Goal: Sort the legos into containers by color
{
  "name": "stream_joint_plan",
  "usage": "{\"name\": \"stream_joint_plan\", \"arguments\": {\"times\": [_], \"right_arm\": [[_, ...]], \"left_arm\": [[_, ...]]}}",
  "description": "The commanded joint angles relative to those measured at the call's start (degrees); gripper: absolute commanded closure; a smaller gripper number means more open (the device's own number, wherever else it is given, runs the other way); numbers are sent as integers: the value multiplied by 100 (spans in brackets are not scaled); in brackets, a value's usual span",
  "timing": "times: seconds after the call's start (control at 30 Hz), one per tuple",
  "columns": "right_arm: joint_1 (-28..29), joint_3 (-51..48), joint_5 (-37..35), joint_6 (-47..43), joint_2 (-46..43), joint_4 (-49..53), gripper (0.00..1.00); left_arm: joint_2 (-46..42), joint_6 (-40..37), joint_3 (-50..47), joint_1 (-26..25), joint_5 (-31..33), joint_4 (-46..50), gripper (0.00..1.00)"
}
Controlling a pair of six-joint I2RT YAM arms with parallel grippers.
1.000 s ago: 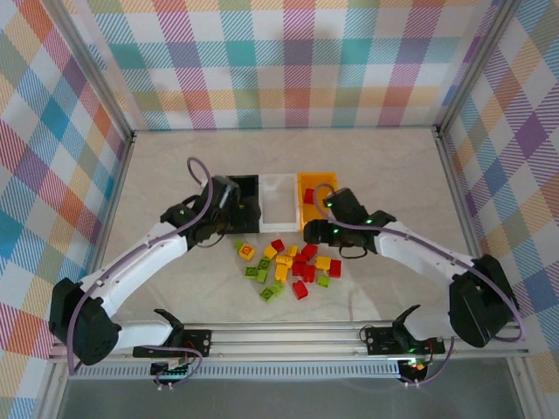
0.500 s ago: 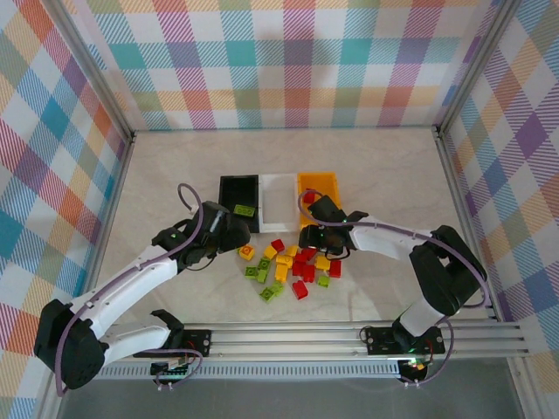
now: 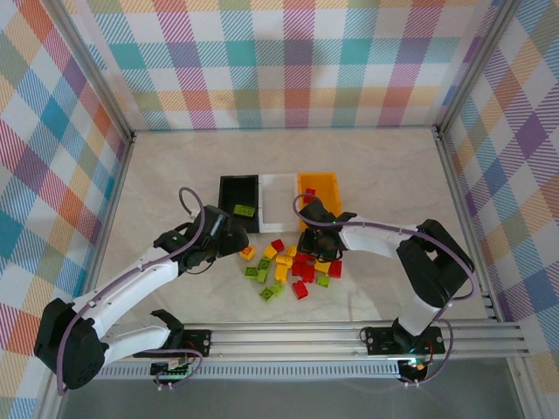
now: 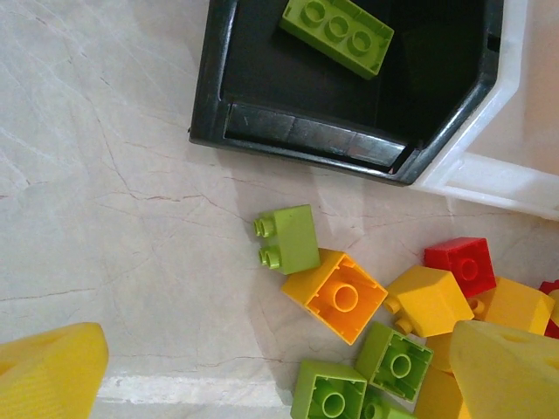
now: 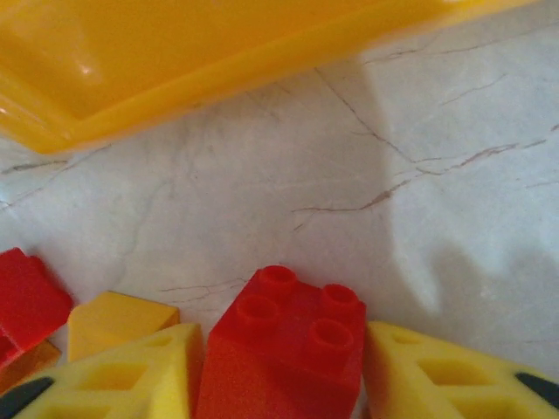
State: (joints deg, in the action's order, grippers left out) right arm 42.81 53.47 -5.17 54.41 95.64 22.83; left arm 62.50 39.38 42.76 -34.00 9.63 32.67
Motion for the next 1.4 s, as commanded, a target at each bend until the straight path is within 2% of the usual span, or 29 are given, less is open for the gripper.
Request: {"name": "stream_joint_plan", "arguments": {"times": [0.0, 0.2, 0.3, 0.4, 0.57, 0.73, 0.83, 0.87, 0.9, 0.97, 1.1, 1.37], "right_arm": [[43, 4, -91, 158, -116, 100, 58], [44, -58, -473, -391, -900, 55, 73], [27, 10, -585, -814, -1438, 133, 75], [-274, 377, -496, -1265, -1642, 292, 75], [-819, 1352, -240, -1871, -912, 436, 75], [-1191, 2086, -300, -1935, 89, 474, 74], [-1258, 2362, -310, -1989, 476, 399, 68], [-1257, 2473, -266, -2054, 576, 402, 60], [-1257, 2577, -217, -2095, 651, 421, 45], [-1257, 2620, -116, -2128, 634, 387, 34], [-1248, 2351, 4, -2170, 243, 197, 29], [-1248, 1526, 53, -2104, -605, -121, 28]], "left_arm": [[-126, -70, -58, -19, 74, -19, 0], [-206, -115, 37, -20, 83, 52, 0], [-216, -97, 103, -19, 152, 141, 0], [-225, -47, 125, -19, 205, 177, 0], [-174, 26, 110, -19, 266, 171, 0], [5, -70, 100, -11, 234, 153, 0], [174, -125, 62, -19, 149, 61, 0], [232, -145, 31, -25, 75, -14, 0], [292, -170, 18, -19, -8, -84, 0], [409, -294, 0, -15, -220, -286, 0], [695, -427, 93, -116, -509, -580, 1], [1673, -318, 336, -327, -563, -895, 10]]}}
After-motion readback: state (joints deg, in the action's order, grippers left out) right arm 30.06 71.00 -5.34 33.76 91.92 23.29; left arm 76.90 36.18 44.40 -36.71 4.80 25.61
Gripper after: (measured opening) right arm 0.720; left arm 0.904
